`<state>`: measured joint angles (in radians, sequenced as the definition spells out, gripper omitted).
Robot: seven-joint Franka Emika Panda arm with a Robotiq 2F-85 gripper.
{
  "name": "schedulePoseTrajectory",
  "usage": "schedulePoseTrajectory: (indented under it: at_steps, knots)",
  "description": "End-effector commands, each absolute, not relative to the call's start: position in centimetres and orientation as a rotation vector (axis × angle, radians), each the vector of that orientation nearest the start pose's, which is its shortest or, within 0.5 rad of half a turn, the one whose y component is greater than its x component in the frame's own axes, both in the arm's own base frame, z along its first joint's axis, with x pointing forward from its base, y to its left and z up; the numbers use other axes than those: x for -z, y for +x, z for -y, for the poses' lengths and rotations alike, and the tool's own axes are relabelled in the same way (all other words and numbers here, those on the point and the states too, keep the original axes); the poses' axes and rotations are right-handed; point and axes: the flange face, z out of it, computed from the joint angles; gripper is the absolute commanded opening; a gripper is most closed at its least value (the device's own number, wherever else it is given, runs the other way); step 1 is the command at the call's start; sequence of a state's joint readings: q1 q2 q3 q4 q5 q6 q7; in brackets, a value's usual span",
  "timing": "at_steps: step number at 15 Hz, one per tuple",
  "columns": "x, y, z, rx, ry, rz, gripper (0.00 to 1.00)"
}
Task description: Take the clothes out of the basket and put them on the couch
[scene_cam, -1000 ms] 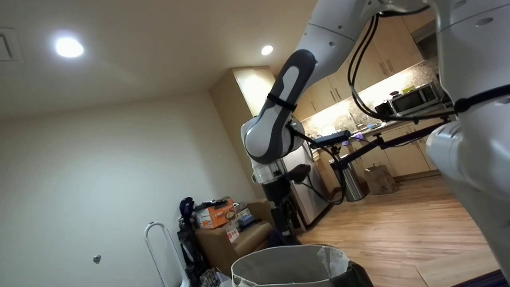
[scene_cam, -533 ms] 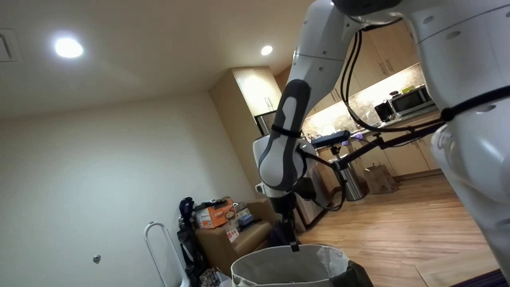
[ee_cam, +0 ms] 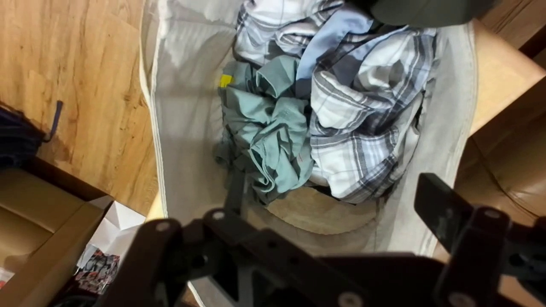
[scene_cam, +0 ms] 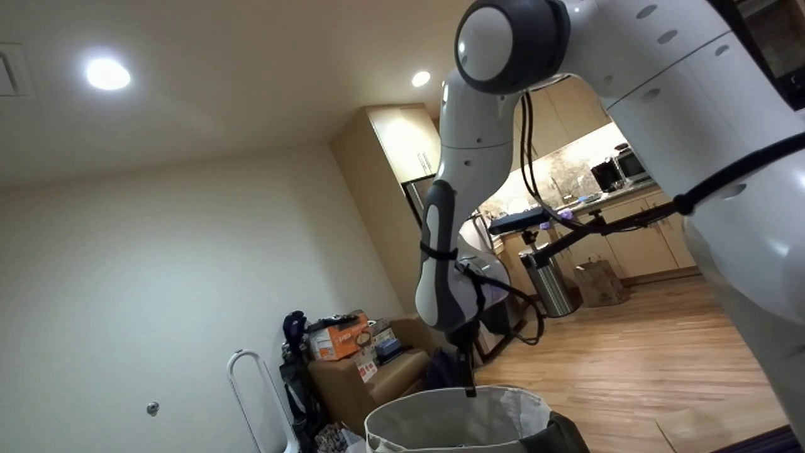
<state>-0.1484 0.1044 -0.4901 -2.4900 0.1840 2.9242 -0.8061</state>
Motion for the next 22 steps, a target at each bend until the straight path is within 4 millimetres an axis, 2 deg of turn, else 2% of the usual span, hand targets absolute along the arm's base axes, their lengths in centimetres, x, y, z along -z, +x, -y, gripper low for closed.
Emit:
schedulePoseTrajectory:
  at_steps: [1, 4, 6, 12, 18, 22]
  knots:
    - [-28.8, 39.6, 30.9, 0.46, -3.32, 0.01, 1.0]
    - [-29.0, 39.9, 30.6, 0.504, -3.326, 0.012, 1.0]
    - [-27.8, 41.0, 30.9, 0.477, -3.317, -0.02, 1.0]
    - [-21.7, 43.0, 34.7, 0.404, -3.328, -0.192, 1.0]
    - [-13.3, 44.4, 39.2, 0.363, -3.381, -0.066, 1.0]
    - [-9.3, 44.5, 41.9, 0.285, -3.431, -0.047, 1.0]
